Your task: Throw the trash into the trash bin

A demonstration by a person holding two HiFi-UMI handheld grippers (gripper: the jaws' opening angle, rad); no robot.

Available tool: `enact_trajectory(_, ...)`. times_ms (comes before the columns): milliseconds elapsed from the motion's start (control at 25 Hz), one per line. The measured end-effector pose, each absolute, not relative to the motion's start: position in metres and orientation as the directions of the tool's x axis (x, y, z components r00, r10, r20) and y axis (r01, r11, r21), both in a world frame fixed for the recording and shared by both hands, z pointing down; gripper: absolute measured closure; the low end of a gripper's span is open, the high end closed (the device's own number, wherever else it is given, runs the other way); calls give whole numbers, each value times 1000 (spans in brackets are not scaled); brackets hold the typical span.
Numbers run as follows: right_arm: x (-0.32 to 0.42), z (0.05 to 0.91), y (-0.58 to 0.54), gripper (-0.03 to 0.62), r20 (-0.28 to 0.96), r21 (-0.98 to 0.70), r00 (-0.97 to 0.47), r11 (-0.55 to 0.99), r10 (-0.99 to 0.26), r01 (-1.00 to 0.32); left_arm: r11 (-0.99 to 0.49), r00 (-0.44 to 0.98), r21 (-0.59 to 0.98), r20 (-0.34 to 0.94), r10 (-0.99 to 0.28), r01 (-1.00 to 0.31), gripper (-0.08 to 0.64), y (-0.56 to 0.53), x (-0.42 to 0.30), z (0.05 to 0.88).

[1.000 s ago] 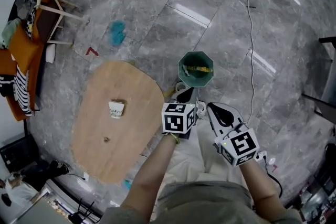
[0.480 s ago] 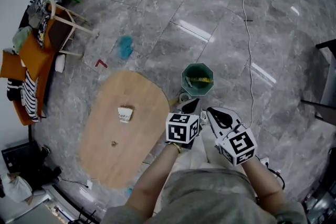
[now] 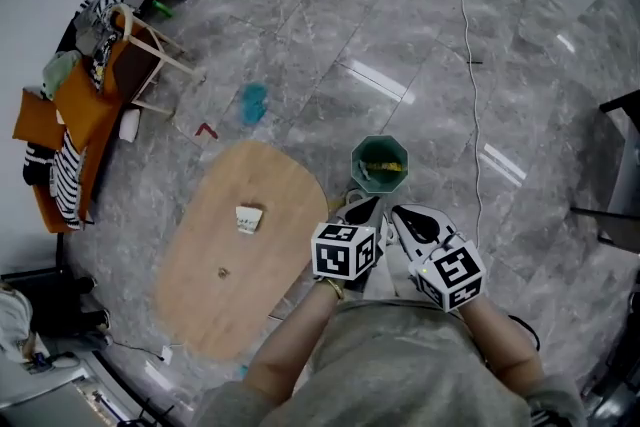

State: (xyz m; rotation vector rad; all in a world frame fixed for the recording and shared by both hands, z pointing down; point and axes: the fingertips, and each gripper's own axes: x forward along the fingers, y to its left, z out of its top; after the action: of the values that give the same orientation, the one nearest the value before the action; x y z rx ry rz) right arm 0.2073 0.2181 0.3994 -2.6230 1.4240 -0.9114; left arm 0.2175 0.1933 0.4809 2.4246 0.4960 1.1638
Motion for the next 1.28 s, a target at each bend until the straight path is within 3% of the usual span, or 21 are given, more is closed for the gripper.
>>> enact_trajectory(1280, 192, 296, 215, 583, 295, -157, 515, -572, -805, -805, -889, 783, 447, 516, 348, 100, 551, 145, 184, 361)
